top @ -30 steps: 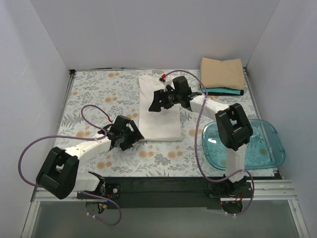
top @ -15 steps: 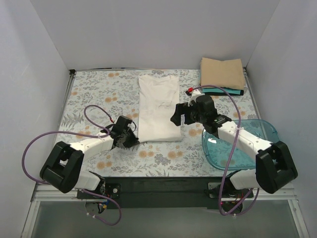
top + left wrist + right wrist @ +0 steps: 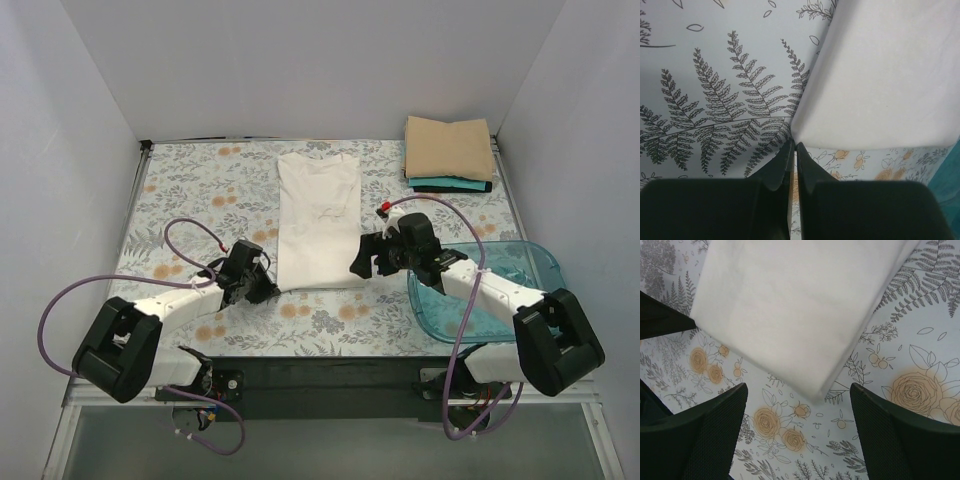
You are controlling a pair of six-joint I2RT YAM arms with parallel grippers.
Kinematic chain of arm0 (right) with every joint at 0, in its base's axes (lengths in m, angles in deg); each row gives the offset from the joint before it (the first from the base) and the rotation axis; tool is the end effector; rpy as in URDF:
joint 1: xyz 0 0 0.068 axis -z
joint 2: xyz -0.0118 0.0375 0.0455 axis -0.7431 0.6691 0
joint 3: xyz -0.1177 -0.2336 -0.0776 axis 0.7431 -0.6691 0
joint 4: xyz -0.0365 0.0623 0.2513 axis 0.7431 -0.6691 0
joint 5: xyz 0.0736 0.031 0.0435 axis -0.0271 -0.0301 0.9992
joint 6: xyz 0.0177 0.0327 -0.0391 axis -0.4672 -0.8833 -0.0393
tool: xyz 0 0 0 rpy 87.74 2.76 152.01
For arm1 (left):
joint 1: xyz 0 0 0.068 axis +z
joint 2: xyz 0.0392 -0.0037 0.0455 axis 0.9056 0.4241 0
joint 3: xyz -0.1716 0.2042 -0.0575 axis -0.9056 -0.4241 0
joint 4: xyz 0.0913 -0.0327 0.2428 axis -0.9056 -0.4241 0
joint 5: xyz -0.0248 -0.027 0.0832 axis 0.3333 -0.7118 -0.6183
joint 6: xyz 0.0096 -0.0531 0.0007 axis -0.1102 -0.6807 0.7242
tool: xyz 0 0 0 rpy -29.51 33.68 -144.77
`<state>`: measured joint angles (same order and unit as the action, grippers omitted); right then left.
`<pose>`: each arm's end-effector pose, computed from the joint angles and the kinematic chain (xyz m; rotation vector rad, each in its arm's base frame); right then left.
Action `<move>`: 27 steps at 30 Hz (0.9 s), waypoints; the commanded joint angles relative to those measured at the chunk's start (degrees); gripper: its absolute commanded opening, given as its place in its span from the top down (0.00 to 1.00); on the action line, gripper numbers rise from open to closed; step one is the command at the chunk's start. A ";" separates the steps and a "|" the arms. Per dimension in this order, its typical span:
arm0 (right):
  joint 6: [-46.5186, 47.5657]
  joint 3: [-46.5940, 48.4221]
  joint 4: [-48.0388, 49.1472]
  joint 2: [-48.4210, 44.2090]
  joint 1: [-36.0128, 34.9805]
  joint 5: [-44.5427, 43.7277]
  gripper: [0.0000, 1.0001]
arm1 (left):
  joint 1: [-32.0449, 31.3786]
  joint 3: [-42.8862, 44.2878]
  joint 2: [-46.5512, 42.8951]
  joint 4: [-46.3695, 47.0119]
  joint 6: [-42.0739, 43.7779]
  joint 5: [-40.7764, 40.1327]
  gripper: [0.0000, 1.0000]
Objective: Fold and stack the t-shirts
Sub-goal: Fold the tshirt
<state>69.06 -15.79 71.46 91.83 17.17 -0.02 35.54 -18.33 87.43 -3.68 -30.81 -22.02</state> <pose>0.2305 0.1475 0.2109 -0.3822 2.2092 0.7516 0.1956 -0.1106 0.1440 -1.4801 2.3712 -0.7222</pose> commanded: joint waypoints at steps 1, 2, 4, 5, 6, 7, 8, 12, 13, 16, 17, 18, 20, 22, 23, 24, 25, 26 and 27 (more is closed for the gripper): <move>-2.00 -1.10 0.81 0.58 0.15 0.86 0.12 | -0.08 -1.33 -2.78 -0.17 1.18 -0.05 1.00; -2.35 -1.71 0.73 1.28 0.07 -0.45 0.16 | -0.08 -1.41 -2.78 -0.08 1.10 -0.05 1.00; -2.88 -1.90 0.73 2.42 0.07 -1.69 0.25 | -0.08 -1.41 -2.69 -0.08 1.10 0.04 1.00; -2.97 -1.81 0.55 3.47 0.07 -1.52 0.31 | -0.08 -1.41 -2.60 0.01 1.10 0.21 1.00; -3.40 -1.81 0.64 4.00 0.15 -1.00 0.33 | -0.08 -1.41 -2.60 0.01 1.10 0.47 1.00; -3.93 -1.81 0.64 5.14 0.16 0.31 0.39 | -0.08 -1.50 -2.60 0.10 1.10 0.48 1.00; -4.11 -1.81 0.73 5.76 0.07 0.94 0.41 | -0.08 -1.68 -2.78 0.19 0.92 0.65 1.00; -5.51 -2.86 0.73 7.70 0.07 1.21 0.52 | -0.08 -2.20 -3.04 0.36 0.57 0.56 1.00; -5.86 -3.12 0.64 7.79 -0.02 1.29 0.52 | -0.08 -2.38 -3.04 0.36 0.57 0.56 1.00; -6.48 -4.52 0.73 7.27 -0.20 1.64 0.52 | -0.17 -2.82 -3.30 0.27 0.31 0.74 1.00; -6.83 -4.97 0.81 7.09 -0.46 1.91 0.52 | -0.08 -2.99 -3.31 0.36 0.22 0.74 1.00; -7.01 -5.67 0.73 6.91 -0.72 2.08 0.52 | -0.17 -3.08 -3.39 0.36 0.04 0.74 1.00; -7.18 -6.11 1.34 7.17 -0.90 2.17 0.52 | -0.08 -3.26 -3.39 0.54 -0.13 0.57 1.00; -7.54 -6.38 2.30 8.05 -0.99 1.65 0.53 | -0.17 -3.52 -3.13 0.89 -0.13 0.74 1.00; -7.71 -6.20 2.40 8.40 -0.99 1.65 0.53 | -0.08 -3.44 -2.96 0.98 -0.13 0.74 1.00; -7.71 -5.77 2.40 8.67 -0.99 1.91 0.53 | -0.17 -3.44 -2.95 0.98 -0.13 0.65 1.00; -7.89 -5.41 2.57 8.93 -0.99 2.95 0.53 | -0.17 -3.52 -2.87 0.98 -0.13 0.65 1.00; -8.06 -4.98 2.66 8.85 -0.90 3.22 0.53 | -0.17 -3.52 -2.87 0.89 -0.13 0.83 1.00; -8.85 -4.88 2.66 8.58 -0.99 3.23 0.53 | -0.17 -3.52 -2.87 0.98 -0.05 0.83 1.00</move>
<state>61.74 -21.06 73.84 99.79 16.47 2.16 35.54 -20.88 85.51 -1.60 -31.16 -21.45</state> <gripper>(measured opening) 0.469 0.014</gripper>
